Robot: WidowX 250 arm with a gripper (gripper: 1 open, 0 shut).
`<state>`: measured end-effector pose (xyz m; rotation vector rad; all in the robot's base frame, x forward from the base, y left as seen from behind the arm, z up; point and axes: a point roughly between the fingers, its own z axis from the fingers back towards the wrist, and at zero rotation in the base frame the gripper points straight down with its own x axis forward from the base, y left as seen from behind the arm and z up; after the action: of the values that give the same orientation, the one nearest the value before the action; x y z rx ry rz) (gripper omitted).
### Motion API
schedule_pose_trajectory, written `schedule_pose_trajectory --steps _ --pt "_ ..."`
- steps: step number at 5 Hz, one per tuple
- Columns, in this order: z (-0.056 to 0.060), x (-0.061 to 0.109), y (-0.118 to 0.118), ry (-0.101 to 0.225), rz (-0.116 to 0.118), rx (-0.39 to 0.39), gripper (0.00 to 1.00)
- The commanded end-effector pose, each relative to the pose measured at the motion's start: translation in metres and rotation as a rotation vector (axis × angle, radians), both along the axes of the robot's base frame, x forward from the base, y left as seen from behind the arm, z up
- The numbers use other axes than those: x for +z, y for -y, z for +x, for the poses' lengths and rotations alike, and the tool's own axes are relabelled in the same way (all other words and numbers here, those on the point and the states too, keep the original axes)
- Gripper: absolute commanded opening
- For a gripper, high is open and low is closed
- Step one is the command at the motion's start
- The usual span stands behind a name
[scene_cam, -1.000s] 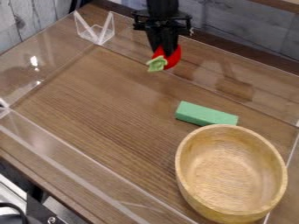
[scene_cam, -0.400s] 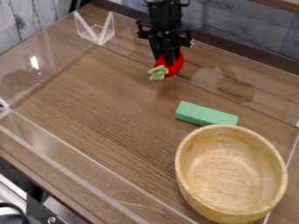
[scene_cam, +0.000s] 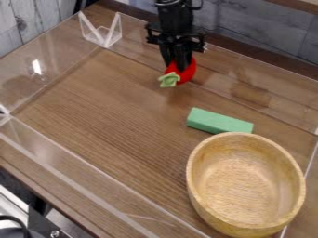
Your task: Move the red fruit to the right
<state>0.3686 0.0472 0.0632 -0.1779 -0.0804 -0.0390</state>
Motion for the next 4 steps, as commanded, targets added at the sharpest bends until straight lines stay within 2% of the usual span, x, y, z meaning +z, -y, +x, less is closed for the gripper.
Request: schedule_pose_trajectory --steps 1,2,3,4 --pt "-0.008 0.041 0.003 0.102 -0.001 0.03 0.0" --pt "-0.027 0.053 0.009 0.127 -0.019 0.052 0.0" --pt "-0.053 0.065 0.024 0.133 -0.037 -0.028 0.0" --pt "-0.078 0.067 0.041 0.124 -0.046 -0.103 0.0"
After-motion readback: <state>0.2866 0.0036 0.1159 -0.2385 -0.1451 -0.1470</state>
